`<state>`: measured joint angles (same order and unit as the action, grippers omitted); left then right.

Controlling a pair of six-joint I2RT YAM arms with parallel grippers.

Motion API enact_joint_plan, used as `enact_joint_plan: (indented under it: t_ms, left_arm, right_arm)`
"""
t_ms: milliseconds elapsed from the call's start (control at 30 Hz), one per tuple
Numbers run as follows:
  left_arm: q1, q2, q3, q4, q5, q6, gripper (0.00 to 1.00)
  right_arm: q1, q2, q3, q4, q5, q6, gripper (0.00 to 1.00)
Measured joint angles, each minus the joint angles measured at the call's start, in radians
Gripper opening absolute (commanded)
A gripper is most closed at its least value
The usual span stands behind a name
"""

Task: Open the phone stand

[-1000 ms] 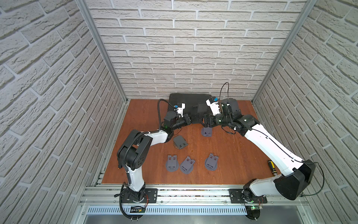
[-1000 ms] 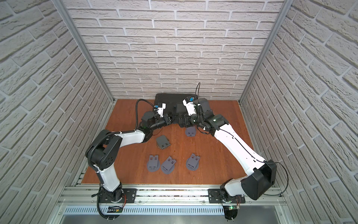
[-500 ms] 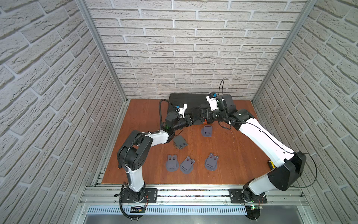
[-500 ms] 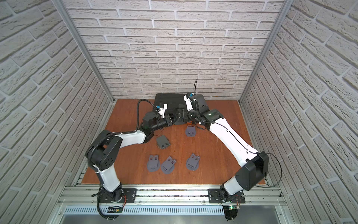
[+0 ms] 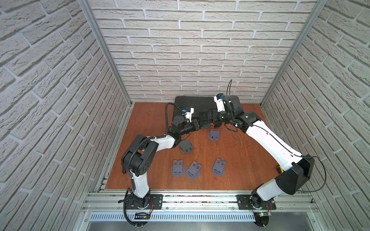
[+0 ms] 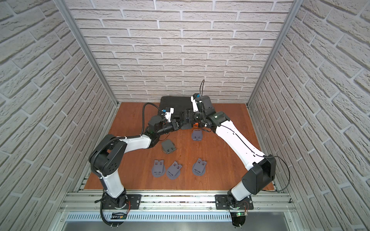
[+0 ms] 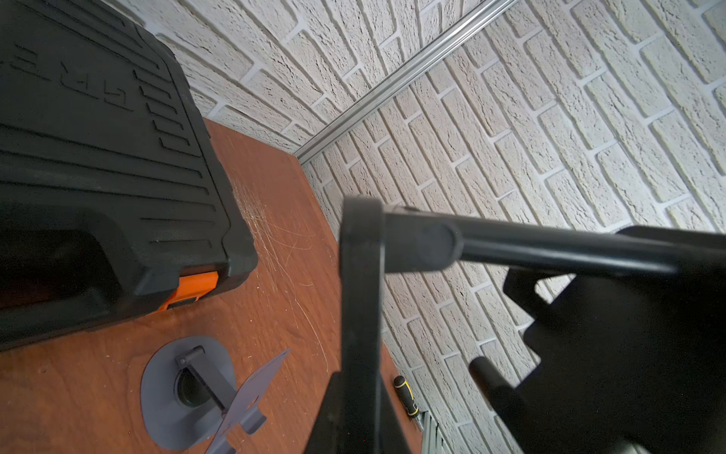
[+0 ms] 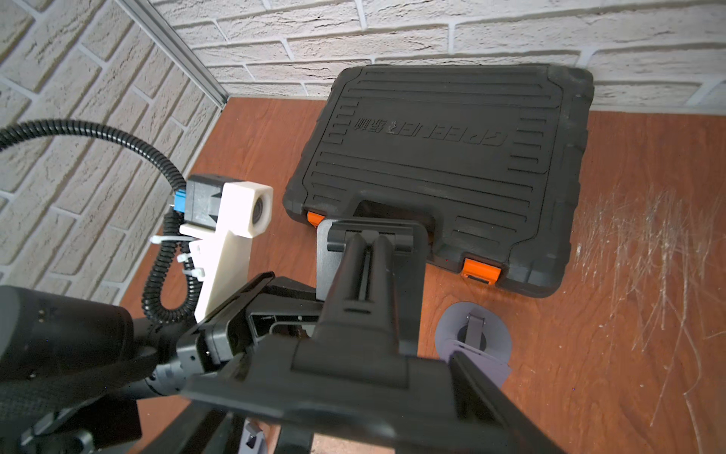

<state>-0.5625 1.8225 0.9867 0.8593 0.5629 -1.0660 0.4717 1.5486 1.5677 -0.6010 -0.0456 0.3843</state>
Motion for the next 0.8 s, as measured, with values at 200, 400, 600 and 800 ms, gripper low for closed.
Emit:
enact_joint_plan:
  t_ms: [200, 400, 600, 800]
  left_arm:
    - [0.000, 0.000, -0.001, -0.001, 0.000, 0.000, 0.00]
    - [0.000, 0.000, -0.001, -0.018, 0.000, 0.000, 0.00]
    - [0.001, 0.000, -0.001, -0.041, -0.005, 0.000, 0.05]
    - [0.001, 0.000, -0.001, -0.043, -0.005, 0.001, 0.16]
  right_arm:
    - [0.001, 0.001, 0.000, -0.002, 0.005, -0.006, 0.63]
    - [0.001, 0.013, 0.003, -0.002, 0.003, -0.006, 0.51]
    - [0.000, 0.025, 0.005, -0.002, 0.000, -0.005, 0.39]
    - [0.000, 0.026, 0.005, -0.002, 0.000, -0.006, 0.33]
